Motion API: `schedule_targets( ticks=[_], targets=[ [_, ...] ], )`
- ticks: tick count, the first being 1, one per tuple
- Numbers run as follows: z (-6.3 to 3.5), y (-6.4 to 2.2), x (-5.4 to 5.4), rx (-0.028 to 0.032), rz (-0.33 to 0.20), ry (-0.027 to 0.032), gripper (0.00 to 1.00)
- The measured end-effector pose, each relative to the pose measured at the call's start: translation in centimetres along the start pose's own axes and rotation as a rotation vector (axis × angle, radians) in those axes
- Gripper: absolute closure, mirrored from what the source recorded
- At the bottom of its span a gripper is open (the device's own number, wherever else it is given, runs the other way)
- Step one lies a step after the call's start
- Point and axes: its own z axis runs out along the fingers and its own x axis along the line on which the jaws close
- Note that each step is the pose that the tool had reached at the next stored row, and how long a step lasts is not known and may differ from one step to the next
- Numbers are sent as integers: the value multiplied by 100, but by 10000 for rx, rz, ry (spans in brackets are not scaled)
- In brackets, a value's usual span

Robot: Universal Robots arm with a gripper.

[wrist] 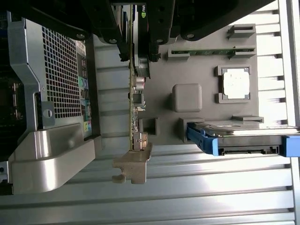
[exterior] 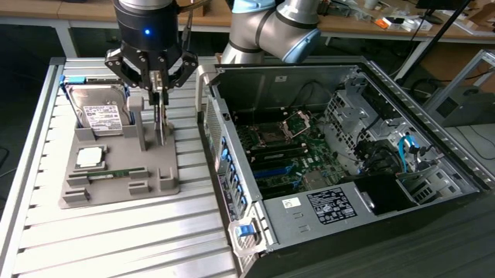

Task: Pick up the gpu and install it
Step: 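Pick up the gpu and move the gpu toward the slot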

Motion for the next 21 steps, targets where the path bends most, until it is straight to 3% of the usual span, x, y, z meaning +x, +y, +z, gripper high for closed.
schedule_targets(
  ticks=[6, 14, 21],
  targets=[
    [-86, 6, -2, 9, -1, -1, 73],
    [-149, 10, -4, 231, -7, -17, 73],
    [-221, 16, -6, 284, -8, -20, 73]
  ],
)
